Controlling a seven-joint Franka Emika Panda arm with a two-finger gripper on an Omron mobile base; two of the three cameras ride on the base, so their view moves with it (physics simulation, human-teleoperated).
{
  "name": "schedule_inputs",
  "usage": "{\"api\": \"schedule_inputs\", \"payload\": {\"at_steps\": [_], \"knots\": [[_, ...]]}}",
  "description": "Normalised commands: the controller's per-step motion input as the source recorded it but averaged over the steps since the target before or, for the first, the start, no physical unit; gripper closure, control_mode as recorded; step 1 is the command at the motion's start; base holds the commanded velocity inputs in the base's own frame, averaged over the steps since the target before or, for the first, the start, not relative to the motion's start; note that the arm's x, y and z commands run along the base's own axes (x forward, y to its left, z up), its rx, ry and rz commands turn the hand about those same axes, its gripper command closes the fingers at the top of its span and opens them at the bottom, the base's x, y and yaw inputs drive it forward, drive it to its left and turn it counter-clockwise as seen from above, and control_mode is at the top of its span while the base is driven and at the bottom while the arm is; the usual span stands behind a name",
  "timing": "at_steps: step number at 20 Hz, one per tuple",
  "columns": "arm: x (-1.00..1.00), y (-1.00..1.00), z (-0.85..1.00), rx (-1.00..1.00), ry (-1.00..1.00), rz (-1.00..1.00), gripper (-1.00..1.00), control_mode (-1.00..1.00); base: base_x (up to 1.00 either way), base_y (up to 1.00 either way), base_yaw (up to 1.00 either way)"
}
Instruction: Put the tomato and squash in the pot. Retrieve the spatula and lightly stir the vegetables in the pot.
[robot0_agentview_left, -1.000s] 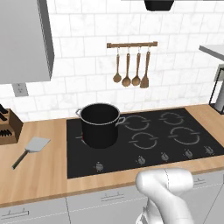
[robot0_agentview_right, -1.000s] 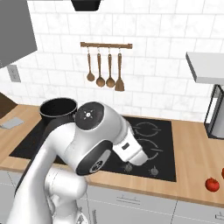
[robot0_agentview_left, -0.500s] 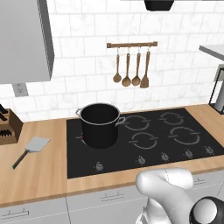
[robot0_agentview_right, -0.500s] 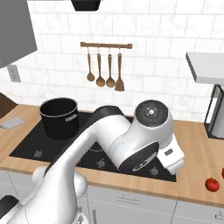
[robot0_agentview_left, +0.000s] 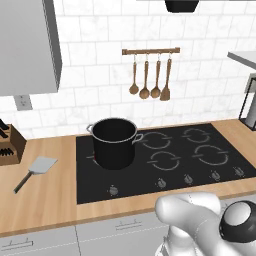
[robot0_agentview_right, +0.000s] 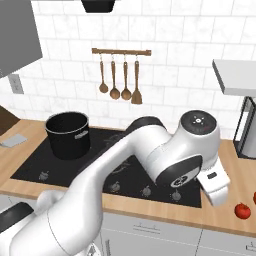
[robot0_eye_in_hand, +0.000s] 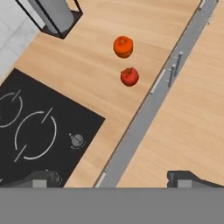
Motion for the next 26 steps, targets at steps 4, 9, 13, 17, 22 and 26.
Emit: {"api": "schedule_inputs", "payload": {"at_steps": [4, 9, 13, 17, 22, 26], "knots": [[0.00, -0.29, -0.42, -0.03, 0.06, -0.07, -1.00, -1.00, 0.00, 0.00, 0.00], [0.00, -0.28, -0.44, -0.04, 0.05, -0.05, -1.00, -1.00, 0.00, 0.00, 0.00], [0.04, -0.24, -0.36, -0.03, 0.08, -0.04, -1.00, -1.00, 0.00, 0.00, 0.00], [0.16, -0.28, -0.30, 0.00, 0.10, -0.02, -1.00, -1.00, 0.00, 0.00, 0.00], [0.25, -0.23, -0.27, -0.01, 0.09, 0.00, -1.00, -1.00, 0.00, 0.00, 0.00], [0.30, -0.21, -0.22, -0.01, 0.07, 0.00, -1.00, -1.00, 0.00, 0.00, 0.00]]}}
